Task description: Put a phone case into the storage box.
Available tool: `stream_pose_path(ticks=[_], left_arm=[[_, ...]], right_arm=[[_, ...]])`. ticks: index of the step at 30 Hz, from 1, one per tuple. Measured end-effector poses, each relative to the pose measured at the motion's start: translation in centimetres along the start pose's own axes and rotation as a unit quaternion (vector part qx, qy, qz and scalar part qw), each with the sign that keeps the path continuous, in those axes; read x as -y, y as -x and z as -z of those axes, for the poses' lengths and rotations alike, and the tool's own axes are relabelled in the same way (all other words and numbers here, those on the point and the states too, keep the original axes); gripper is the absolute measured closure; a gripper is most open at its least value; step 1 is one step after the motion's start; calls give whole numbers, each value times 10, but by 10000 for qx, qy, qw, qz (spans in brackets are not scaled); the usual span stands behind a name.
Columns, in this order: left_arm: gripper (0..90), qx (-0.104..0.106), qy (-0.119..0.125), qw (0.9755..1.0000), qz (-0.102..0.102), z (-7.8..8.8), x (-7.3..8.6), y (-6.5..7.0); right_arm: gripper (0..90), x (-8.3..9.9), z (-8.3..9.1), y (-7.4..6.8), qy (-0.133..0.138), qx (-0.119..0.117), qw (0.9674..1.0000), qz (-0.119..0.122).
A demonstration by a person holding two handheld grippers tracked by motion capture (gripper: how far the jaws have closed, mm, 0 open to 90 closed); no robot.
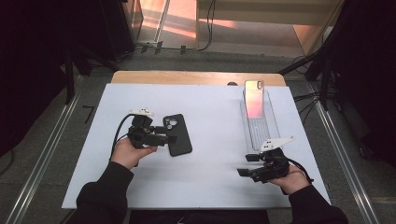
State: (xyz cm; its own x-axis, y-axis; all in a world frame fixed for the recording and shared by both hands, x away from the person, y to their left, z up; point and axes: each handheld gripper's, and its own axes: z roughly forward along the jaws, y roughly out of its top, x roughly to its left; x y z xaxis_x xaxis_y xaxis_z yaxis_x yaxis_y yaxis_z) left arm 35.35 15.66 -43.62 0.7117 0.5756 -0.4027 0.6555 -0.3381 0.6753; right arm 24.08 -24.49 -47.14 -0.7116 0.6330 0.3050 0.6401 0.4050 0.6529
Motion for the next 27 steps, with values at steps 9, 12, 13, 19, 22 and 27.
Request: stream_pose_path(ticks=[9, 12, 13, 19, 22, 27], left_arm=[[262, -62, -119, 9999, -35, -24, -12, -4], [263, -57, -151, 9998, -76, -32, -17, -5], [263, -78, -191, 9997, -91, -35, -18, -4], [333, -98, -269, 9995, -143, -52, -22, -5], [378, -76, -246, 9996, -82, -60, -22, -4], [544, -311, -346, 9989, -64, -68, -20, -4]], right_arm=[[268, 0, -1, 1, -16, 54, 10000, 15], [268, 0, -1, 1, -31, 49, 10000, 27], [268, 0, -1, 1, -24, 39, 10000, 30], [268, 0, -1, 2, 9, 25, 10000, 26], [268, 0, -1, 2, -18, 28, 10000, 15], [268, -1, -1, 2, -10, 23, 10000, 31]])
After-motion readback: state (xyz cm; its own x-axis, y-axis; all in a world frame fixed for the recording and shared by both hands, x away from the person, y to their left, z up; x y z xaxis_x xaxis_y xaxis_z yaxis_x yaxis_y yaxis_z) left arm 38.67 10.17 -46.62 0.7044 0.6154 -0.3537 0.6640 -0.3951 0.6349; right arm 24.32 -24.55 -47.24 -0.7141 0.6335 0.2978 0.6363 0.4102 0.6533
